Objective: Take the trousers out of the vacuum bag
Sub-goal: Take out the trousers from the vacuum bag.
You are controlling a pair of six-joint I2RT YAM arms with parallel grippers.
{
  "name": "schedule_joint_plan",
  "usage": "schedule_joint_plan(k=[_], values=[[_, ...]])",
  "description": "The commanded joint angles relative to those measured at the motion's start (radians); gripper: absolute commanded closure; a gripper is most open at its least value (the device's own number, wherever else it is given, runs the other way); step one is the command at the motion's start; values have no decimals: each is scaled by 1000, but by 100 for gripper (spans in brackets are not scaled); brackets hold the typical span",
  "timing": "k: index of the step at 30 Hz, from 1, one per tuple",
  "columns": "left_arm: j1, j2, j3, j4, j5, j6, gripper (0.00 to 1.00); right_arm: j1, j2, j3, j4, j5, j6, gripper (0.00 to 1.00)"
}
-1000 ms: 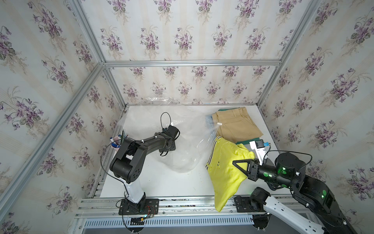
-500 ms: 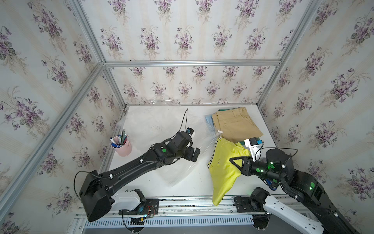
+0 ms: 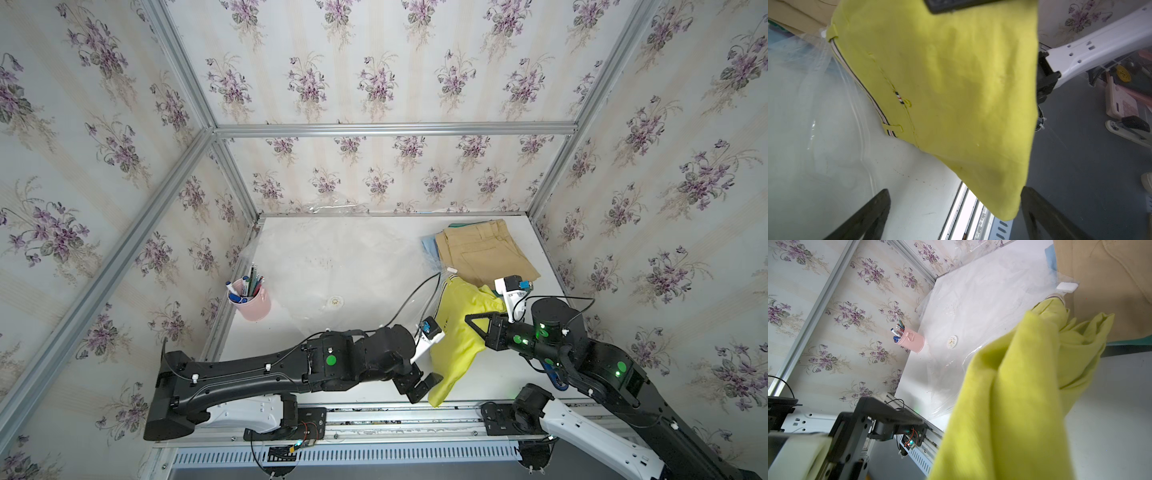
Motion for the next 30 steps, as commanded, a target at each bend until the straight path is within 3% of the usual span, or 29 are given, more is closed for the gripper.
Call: schedule_joint_plan(k=[1,8,13,16,21,22,25,30], values=[[-39,17,-16,102,-71,-54,0,-1,1,0,130,24,0,100],[-89,119,-31,215,-139,-145,0,-1,4,0,145,29,9,100],[-89,221,5,198,-197,-223,1,-1,-5,0,160,28,18,100],[-89,292,32,167,-232,-259,18,0,-10,-2,165,20,23,100],[-89,308,44,141,-288,-273,71,-1,-20,-4,170,13,28,100],[-89,298,42,137,-295,-268,78,-1,-23,-4,176,7,31,100],[-89,259,49,99,-328,-256,92,0,-29,-14,220,-21,45,100],[-89,179,77,3,-386,-221,99,-1,-9,-29,360,-102,75,100]])
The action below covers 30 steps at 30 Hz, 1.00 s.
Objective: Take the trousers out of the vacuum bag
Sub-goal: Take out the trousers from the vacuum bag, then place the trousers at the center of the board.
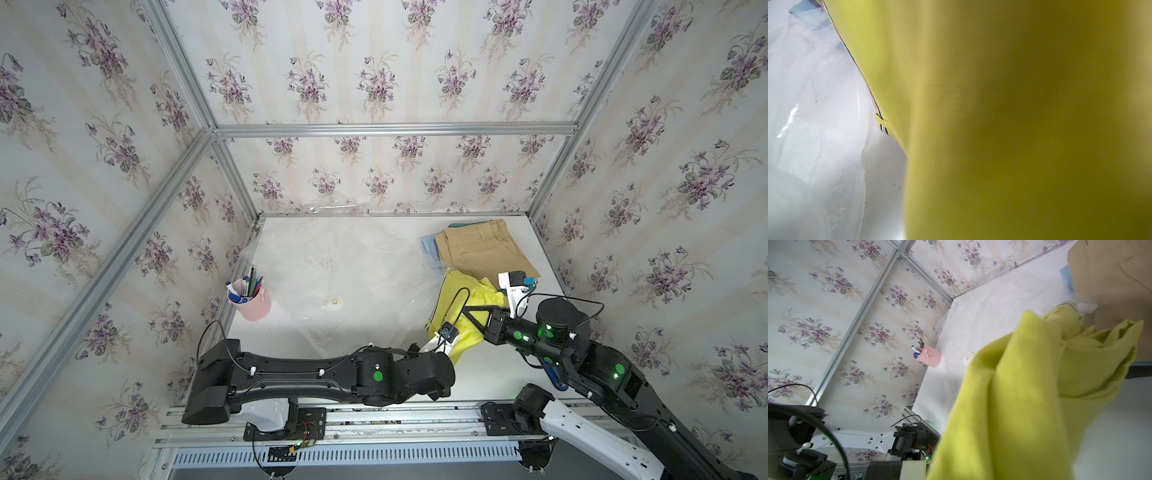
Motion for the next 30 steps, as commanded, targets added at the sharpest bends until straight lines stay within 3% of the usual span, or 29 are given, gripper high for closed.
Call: schedule_joint_plan(k=[1,9,14,23,26,30], values=[[1,-45,30,-76,-106,31,100,0,21,13,204,-69,14,100],[3,-109,183,-234,-200,173,100,0,149,109,334,-108,-28,100],[38,-76,294,-266,-259,323,100,0,245,224,295,13,-117,100],[277,22,440,-230,-62,547,100,-41,395,388,266,166,-277,100],[337,97,525,-231,-43,616,100,-110,426,416,283,132,-302,100],[420,189,651,-216,17,669,100,-291,489,439,328,-26,-289,100]])
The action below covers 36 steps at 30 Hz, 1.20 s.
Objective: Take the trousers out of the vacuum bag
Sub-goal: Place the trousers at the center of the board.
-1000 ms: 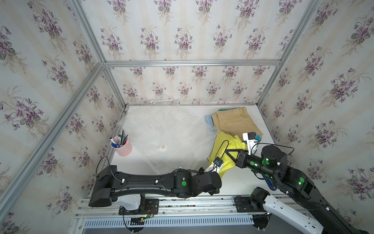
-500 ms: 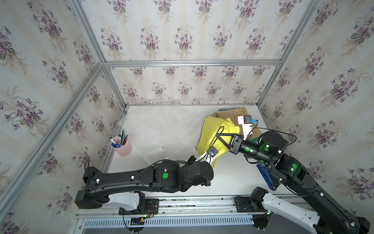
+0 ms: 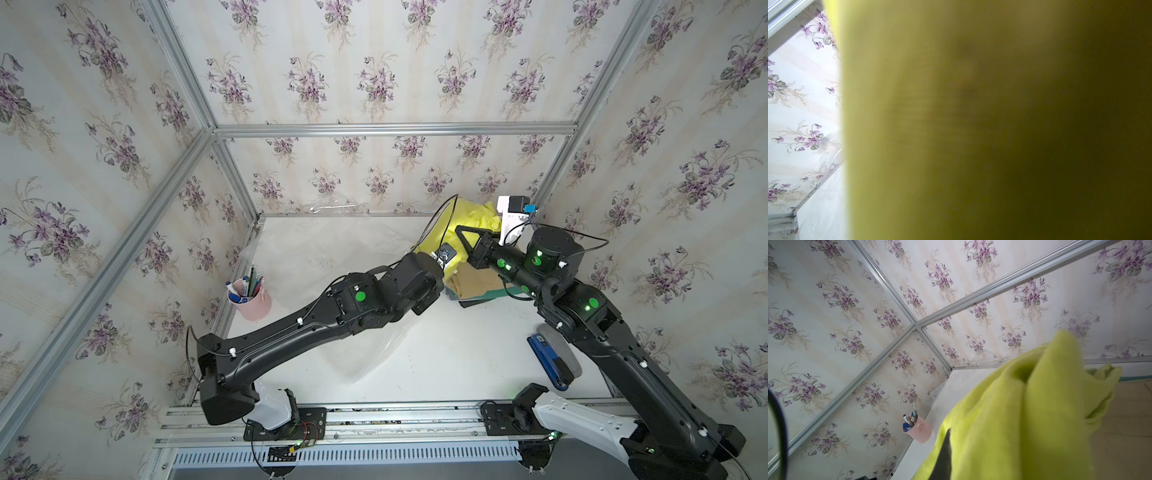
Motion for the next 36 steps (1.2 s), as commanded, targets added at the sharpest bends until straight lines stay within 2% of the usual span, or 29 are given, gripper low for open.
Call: schedule_joint_plan(k=[1,5,8,14,17,23,26,36], values=[[54,61,94,100,53,90,100,-113,46,18,91,-125,-27,100],[127,182,244,104,90,113,100,-244,130,48,163,-288,-7,100],[159,293,387,100,73,155,100,-322,196,68,230,-386,21,100],[215,514,683,79,59,210,100,-422,337,120,358,-500,66,100],[233,597,781,114,41,247,100,-448,414,166,406,-540,77,100],[247,677,843,267,14,293,95,-519,513,214,481,-591,115,100],[252,718,886,281,28,289,93,-560,540,194,528,-629,147,100],[233,740,826,248,82,222,93,-660,494,-61,685,-698,217,100]])
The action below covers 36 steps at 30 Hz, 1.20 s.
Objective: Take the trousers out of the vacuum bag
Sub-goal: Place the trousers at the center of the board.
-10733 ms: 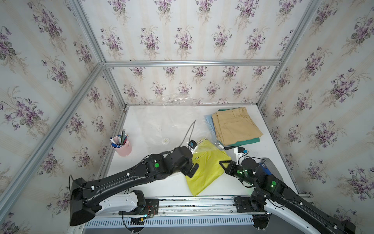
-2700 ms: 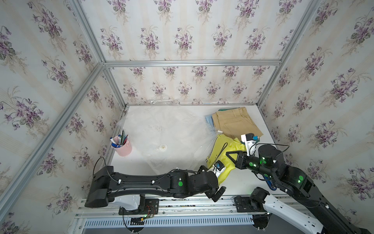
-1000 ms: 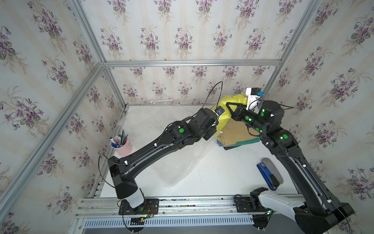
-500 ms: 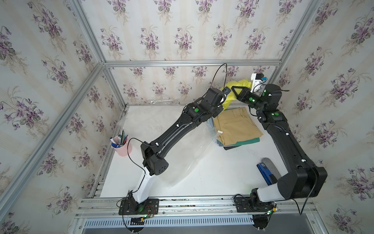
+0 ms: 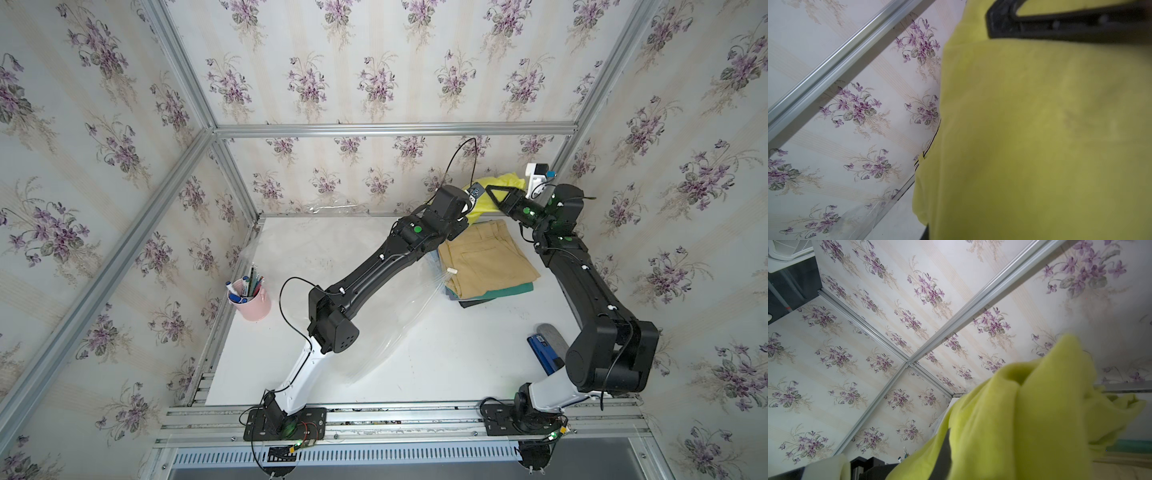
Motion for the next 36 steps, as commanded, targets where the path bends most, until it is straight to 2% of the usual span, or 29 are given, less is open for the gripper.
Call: schedule_joint_plan(k=[1,12,22,29,33,36], values=[[-10,-16,-17,107,-1,-46,93,-31,-25,-78,101,-2,15,100],[-86,-35,-167,147,20,-72,82,-137,-122,-275,63,-50,-23,100],[-139,-59,-292,178,21,-104,75,-198,-158,-331,12,-48,-65,100],[-158,-83,-407,168,54,-151,60,-206,-194,-447,-71,19,-113,100],[-161,-116,-517,190,107,-188,46,-223,-201,-520,-109,67,-120,100],[-168,-144,-613,219,143,-216,26,-239,-191,-573,-94,70,-112,100]])
